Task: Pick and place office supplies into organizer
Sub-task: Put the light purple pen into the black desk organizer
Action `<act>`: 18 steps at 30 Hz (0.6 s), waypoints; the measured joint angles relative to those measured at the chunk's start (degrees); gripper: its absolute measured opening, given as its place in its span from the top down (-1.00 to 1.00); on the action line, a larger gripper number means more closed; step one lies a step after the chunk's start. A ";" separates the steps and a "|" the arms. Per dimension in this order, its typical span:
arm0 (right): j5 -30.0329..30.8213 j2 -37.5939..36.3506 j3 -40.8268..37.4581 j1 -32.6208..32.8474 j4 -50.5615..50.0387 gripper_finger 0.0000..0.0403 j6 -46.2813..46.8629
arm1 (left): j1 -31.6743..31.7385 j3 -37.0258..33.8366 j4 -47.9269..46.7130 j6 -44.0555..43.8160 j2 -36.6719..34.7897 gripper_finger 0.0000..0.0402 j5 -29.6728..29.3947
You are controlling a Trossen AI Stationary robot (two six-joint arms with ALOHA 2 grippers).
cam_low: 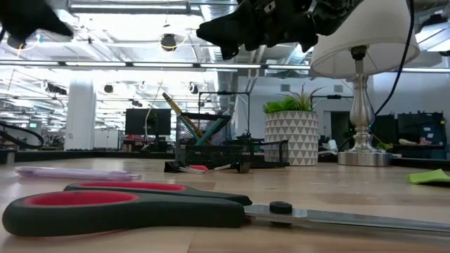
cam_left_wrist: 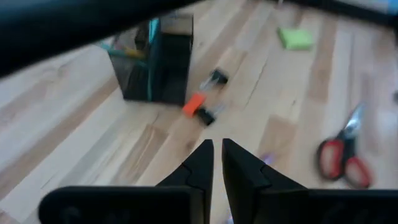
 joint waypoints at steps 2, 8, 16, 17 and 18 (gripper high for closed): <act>0.00 0.00 0.00 0.00 0.02 0.68 0.03 | 1.47 -4.92 4.39 1.89 -0.73 0.86 2.17; -0.02 0.00 0.00 0.89 2.11 0.68 3.47 | 7.26 -13.23 11.64 7.07 -1.11 0.86 11.77; -0.07 0.00 0.00 3.75 9.10 0.68 7.05 | 13.98 -14.90 28.94 33.27 -1.11 0.60 25.32; 0.11 0.00 0.00 4.19 10.01 0.68 7.80 | 14.76 -14.90 31.27 36.53 -1.12 0.55 27.19; 0.52 0.00 0.00 4.69 10.84 0.68 8.33 | 15.42 -14.90 33.10 39.14 -1.13 0.50 29.47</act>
